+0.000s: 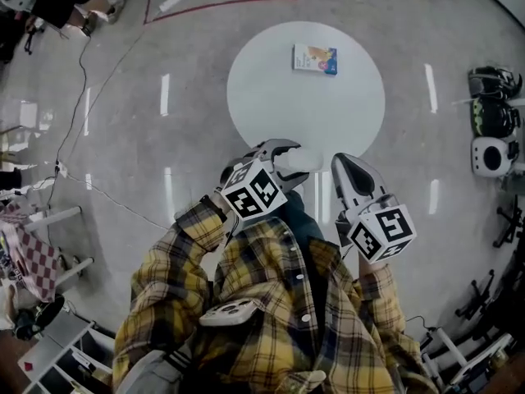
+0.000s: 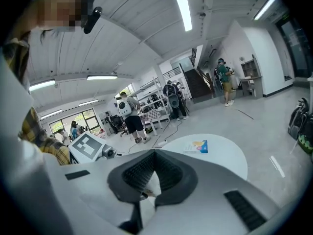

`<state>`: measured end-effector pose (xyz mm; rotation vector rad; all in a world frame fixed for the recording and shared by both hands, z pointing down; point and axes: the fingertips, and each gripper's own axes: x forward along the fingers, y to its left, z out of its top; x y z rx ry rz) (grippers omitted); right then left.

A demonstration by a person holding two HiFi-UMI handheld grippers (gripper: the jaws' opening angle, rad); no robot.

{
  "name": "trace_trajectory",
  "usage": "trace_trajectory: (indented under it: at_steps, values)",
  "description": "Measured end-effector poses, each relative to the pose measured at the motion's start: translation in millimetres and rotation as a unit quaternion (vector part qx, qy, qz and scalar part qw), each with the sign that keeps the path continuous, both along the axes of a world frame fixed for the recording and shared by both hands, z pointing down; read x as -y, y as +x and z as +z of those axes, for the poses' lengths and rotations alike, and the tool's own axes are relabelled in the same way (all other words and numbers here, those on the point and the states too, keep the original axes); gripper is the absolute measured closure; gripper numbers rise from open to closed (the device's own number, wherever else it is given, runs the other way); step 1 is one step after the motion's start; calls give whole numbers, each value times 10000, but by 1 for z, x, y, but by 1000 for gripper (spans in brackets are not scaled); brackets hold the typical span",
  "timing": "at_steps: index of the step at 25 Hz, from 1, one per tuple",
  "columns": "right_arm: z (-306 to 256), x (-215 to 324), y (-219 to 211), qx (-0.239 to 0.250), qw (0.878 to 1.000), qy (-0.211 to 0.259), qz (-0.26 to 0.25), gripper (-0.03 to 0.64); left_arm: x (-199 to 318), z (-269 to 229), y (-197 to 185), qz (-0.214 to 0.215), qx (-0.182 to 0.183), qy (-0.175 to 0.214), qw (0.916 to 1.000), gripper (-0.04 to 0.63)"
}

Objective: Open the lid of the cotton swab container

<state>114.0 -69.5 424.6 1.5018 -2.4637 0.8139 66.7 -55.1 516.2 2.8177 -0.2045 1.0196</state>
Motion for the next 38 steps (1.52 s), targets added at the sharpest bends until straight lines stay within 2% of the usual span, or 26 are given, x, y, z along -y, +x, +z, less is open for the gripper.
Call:
trace_trajectory:
  at_steps: [6,16,20,26,32,38]
  values:
    - [-37,-1,0,94,9995,302,-19,601,-12,-48,-1,97,26,64,9999,341]
    - [-97,0,4,220,9960,844,-174,601,-18,-110,-2,-100,-52,1,9999,341]
    - [-119,0,1,183,9940,1020,-359,601,-19,-133,-4,-132,-87,91,9998,341]
    - [-136,2,-3,175,9913,1177,-565,601,-24,-156,-11,-65,39,168,9998,341]
    - [-151,-5,-15,-41,9880,1355,-735,601,-34,-172,-19,106,111,294,9995,341]
    - [-155,-8,-14,-81,9878,1381,-711,601,-41,-177,-16,279,148,319,9990,342]
